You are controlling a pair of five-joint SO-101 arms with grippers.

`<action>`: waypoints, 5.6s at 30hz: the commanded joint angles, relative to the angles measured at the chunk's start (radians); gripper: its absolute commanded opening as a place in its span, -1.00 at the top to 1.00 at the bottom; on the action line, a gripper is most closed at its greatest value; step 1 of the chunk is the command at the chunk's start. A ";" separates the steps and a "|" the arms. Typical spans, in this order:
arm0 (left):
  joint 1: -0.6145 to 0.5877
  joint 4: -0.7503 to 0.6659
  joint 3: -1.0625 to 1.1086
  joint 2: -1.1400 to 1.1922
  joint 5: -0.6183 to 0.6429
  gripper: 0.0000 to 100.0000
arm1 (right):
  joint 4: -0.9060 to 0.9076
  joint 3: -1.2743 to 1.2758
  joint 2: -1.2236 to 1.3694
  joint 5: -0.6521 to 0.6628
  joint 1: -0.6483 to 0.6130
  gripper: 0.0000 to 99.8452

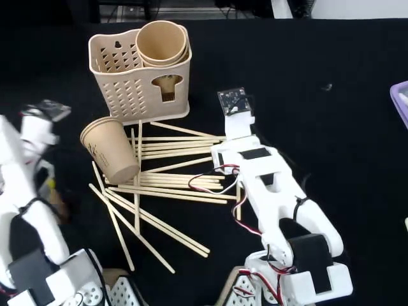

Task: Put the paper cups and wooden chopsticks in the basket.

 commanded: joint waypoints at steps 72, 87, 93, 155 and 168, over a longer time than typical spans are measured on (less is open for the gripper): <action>0.863 -0.324 -1.156 0.377 0.961 0.90 | -0.044 -0.088 0.097 0.000 0.021 0.60; 0.814 -0.468 -1.162 0.422 0.967 0.90 | -0.044 -0.088 0.097 0.000 0.021 0.60; 0.811 -0.468 -1.191 0.413 0.967 0.90 | -0.044 -0.088 0.097 0.000 0.021 0.60; 0.473 -0.288 -1.032 0.608 1.117 0.64 | -0.044 -0.090 0.099 0.002 0.018 0.60; 0.458 -0.279 -1.165 0.606 1.086 0.64 | -0.044 -0.090 0.099 0.002 0.018 0.60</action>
